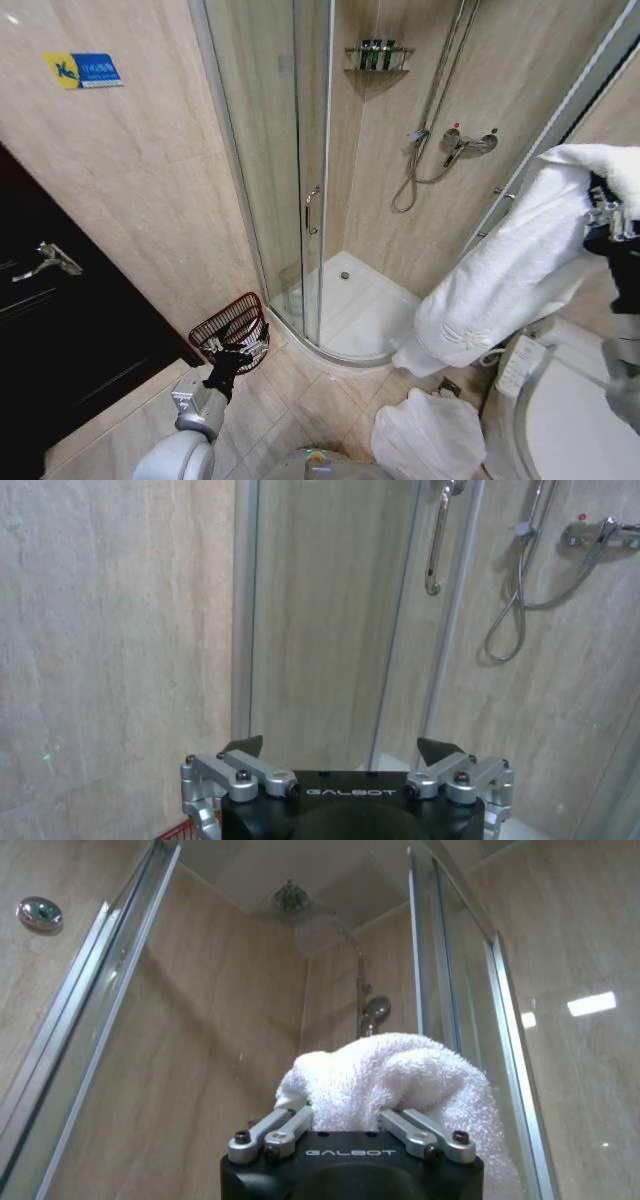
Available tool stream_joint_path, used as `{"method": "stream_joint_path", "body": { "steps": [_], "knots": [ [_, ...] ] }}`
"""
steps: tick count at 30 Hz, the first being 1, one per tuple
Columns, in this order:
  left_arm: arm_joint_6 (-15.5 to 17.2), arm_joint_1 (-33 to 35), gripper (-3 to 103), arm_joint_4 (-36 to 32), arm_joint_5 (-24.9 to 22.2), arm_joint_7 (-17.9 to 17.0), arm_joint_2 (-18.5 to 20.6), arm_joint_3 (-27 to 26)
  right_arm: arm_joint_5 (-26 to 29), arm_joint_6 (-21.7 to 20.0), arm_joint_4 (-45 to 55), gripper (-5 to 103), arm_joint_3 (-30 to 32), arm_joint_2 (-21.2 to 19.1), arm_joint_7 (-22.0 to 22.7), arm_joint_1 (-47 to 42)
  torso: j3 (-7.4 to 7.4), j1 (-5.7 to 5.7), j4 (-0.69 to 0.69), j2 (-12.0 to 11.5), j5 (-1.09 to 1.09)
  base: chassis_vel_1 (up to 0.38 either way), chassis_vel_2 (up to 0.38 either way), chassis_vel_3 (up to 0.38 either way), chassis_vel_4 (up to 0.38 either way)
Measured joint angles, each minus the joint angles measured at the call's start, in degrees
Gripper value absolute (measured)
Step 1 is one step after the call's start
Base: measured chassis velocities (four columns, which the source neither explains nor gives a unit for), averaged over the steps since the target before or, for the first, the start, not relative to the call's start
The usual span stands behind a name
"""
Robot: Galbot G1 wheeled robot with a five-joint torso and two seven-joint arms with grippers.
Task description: Discard the used towel into the hamper.
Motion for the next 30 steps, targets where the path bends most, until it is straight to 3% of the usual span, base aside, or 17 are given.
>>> {"method": "stream_joint_path", "body": {
  "steps": [18,30],
  "knots": [
    [0.0,0.0,100,0.0,0.0,0.0,0.0,0.0,0.0,0.1,0.0,12,-0.6,0.0,-0.2,0.4,-0.13,-0.17,-0.02,-0.2,0.01,0.124,-0.122,-0.125,0.126],
    [0.0,0.0,100,0.0,0.0,0.0,0.0,0.0,0.3,1.6,0.0,12,-0.9,0.6,-2.2,-0.1,-0.13,-0.12,0.0,-0.3,0.0,0.016,-0.018,-0.024,0.024]
  ]
}}
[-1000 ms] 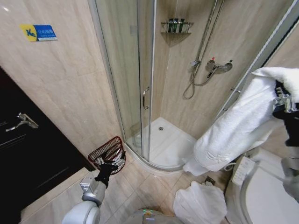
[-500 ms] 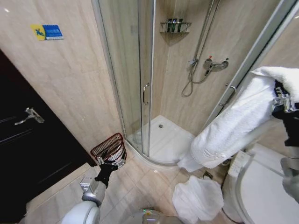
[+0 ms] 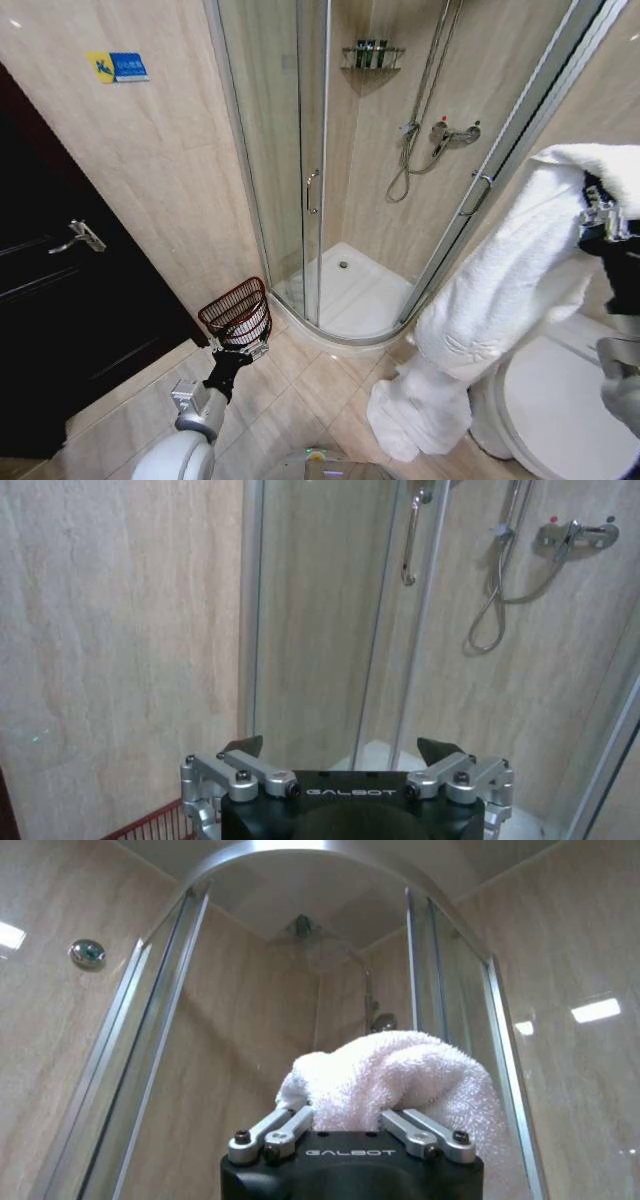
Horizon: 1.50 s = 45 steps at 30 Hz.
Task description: Discard the used towel into the hamper.
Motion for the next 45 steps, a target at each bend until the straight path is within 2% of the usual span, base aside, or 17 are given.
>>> {"method": "stream_joint_path", "body": {
  "steps": [22,45],
  "knots": [
    [0.0,0.0,100,0.0,0.0,0.0,0.0,0.0,-0.7,0.6,0.0,12,0.1,0.7,-0.6,-0.6,-0.04,-0.06,-0.01,0.0,0.0,0.02,0.023,0.023,0.023],
    [0.0,0.0,100,0.0,0.0,0.0,0.0,0.0,-0.5,1.1,0.0,12,0.4,0.9,-0.4,-0.9,-0.05,-0.07,0.01,0.0,-0.01,0.102,0.11,0.115,0.111]
  ]
}}
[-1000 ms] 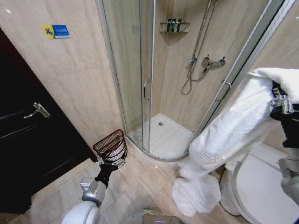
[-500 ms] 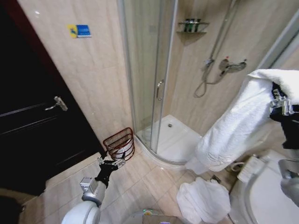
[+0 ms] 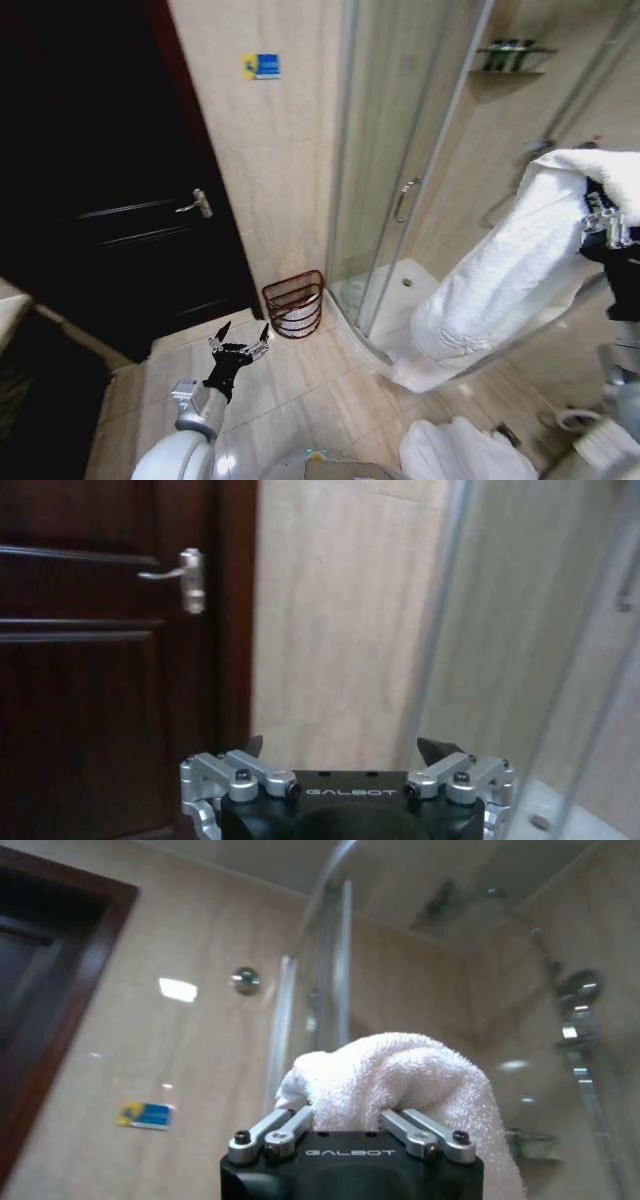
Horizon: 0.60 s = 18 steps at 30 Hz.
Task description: Discard the used towel into the hamper.
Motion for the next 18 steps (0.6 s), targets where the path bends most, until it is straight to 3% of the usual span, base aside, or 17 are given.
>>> {"method": "stream_joint_path", "body": {
  "steps": [18],
  "knots": [
    [0.0,0.0,100,0.0,0.0,0.0,0.0,0.0,0.4,-0.1,0.0,12,-0.9,-0.3,-0.1,0.9,0.0,0.0,-0.01,0.0,0.01,0.123,0.122,0.126,0.127]
  ]
}}
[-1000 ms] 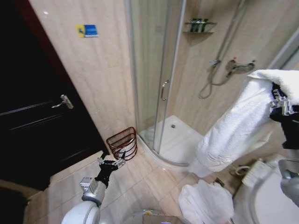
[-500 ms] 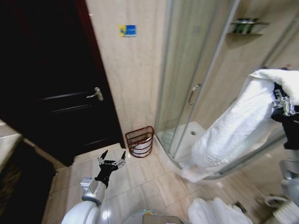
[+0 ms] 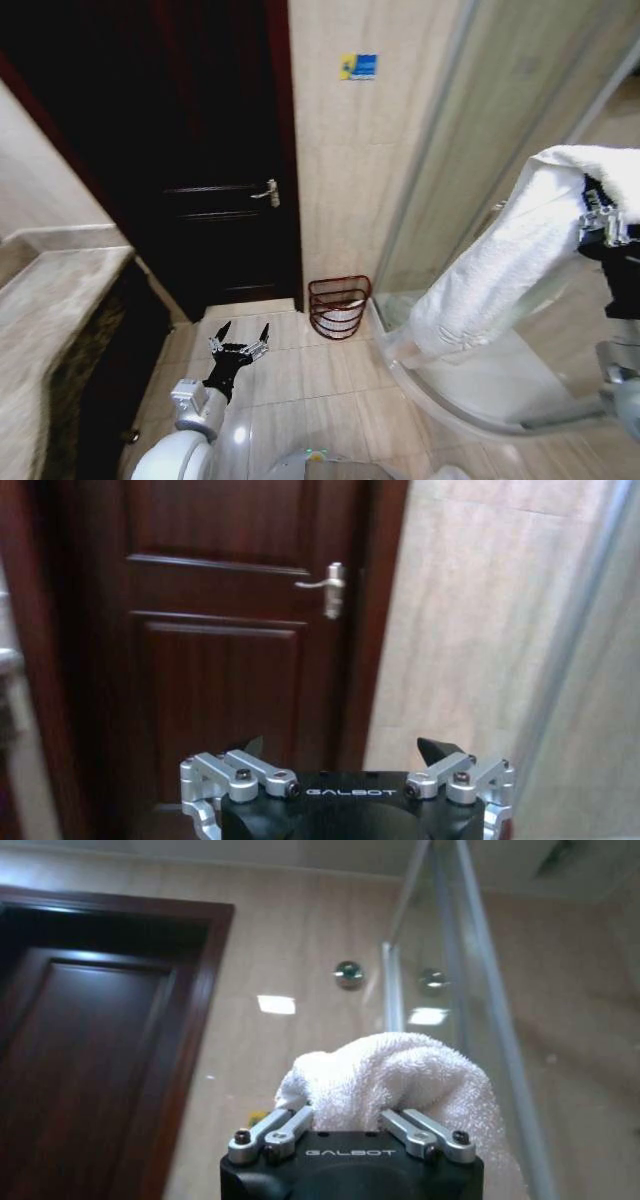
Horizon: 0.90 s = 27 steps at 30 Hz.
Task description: Discard the used towel into the hamper.
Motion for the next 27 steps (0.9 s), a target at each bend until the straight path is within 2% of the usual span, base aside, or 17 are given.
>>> {"method": "stream_joint_path", "body": {
  "steps": [9,13,19,27],
  "knots": [
    [0.0,0.0,100,0.0,0.0,0.0,0.0,0.0,0.0,-0.2,0.0,12,-0.3,0.0,-0.1,0.6,0.0,0.0,0.02,0.0,-0.01,0.092,0.093,0.093,0.09],
    [0.0,0.0,100,0.0,0.0,0.0,0.0,0.0,-0.5,-0.2,0.0,12,-0.7,0.3,-0.1,0.7,0.0,0.0,-0.02,0.0,0.01,0.0,0.0,0.0,0.0],
    [0.0,0.0,100,0.0,0.0,0.0,0.0,0.0,-4.6,-0.4,0.0,12,-6.7,1.7,-0.6,3.2,0.0,0.0,0.01,0.0,0.0,0.0,0.0,0.0,0.0],
    [0.0,0.0,100,0.0,0.0,0.0,0.0,0.0,-5.6,-1.5,0.0,12,-6.9,2.4,-1.7,3.2,0.0,0.0,-0.01,0.0,0.0,0.0,0.0,0.0,0.0]
  ]
}}
